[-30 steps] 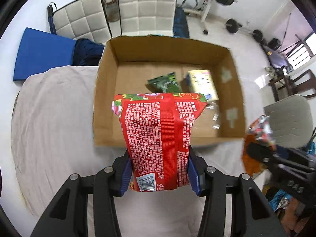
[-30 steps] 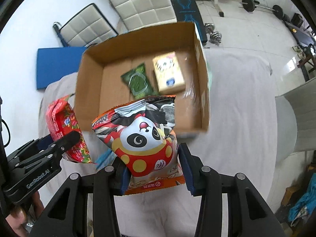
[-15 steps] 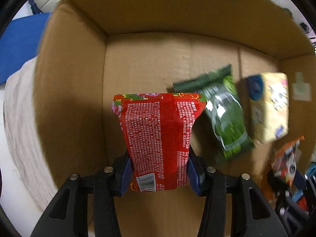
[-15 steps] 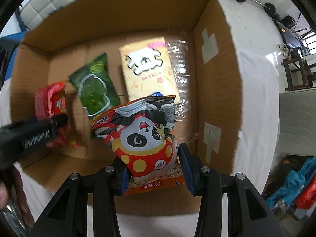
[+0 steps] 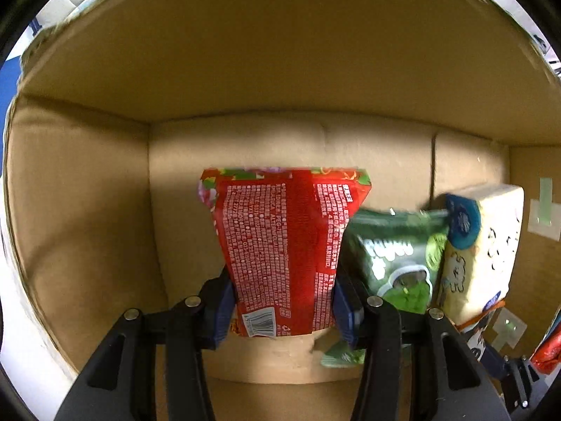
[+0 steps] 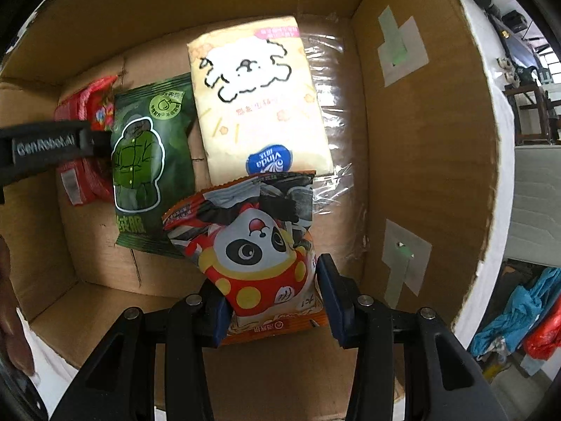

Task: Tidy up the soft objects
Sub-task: 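Lower both bags into the box and open both tools, then grasp the blue stick pack with the left tool while the right grasps the lilac sock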

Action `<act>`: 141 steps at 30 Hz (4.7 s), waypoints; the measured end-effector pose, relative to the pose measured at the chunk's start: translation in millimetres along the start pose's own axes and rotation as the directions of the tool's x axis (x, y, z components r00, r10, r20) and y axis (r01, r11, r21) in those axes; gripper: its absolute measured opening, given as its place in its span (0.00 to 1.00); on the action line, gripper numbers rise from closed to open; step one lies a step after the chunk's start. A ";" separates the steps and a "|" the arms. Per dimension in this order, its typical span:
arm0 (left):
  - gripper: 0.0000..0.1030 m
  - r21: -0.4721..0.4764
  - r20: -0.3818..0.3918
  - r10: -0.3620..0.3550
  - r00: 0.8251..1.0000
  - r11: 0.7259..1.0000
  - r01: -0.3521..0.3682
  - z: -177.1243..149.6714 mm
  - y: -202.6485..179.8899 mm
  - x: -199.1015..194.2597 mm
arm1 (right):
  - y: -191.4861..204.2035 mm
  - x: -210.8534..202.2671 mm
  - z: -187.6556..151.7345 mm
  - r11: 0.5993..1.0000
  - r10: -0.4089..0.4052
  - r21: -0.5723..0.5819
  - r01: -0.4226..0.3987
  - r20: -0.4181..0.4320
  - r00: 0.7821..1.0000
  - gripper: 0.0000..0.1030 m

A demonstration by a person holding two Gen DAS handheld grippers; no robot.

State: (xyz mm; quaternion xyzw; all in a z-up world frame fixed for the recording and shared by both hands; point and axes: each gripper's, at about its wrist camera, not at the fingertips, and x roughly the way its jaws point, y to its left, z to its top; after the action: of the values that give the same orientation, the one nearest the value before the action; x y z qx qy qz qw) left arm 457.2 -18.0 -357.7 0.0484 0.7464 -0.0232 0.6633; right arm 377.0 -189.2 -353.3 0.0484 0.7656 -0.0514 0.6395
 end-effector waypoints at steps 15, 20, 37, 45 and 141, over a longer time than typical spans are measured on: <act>0.51 -0.022 -0.087 -0.040 0.995 0.999 0.038 35.2 14.6 3.8 | -8.0 14.2 18.3 0.999 -0.006 -0.051 0.004 -0.035 0.999 0.47; 0.51 -0.020 -0.054 -0.038 0.998 0.999 0.037 24.4 16.6 -13.8 | -5.3 -4.5 20.0 0.998 -0.008 -0.065 0.008 0.001 1.000 0.60; 0.91 0.065 0.288 -0.062 0.956 0.997 0.044 -86.6 20.8 -111.3 | -7.7 -89.7 -53.1 0.997 0.065 -0.044 -0.056 0.236 0.970 0.95; 0.98 0.049 0.401 -0.029 0.915 0.999 0.010 -139.3 21.0 -147.2 | -9.3 -119.9 -82.0 0.998 0.043 -0.059 -0.025 0.340 0.939 0.99; 0.30 -0.133 -0.013 -0.096 0.995 0.987 0.093 -290.3 -11.5 50.7 | -0.1 59.0 -219.9 0.976 0.217 -0.009 -0.218 -0.072 0.973 0.39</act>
State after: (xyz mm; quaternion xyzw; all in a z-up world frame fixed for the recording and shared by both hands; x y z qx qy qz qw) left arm 163.3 1.3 -373.8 -0.0309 0.7542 -0.0046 0.6559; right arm 152.3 -157.9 -372.5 0.1284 0.7782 0.0273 0.6141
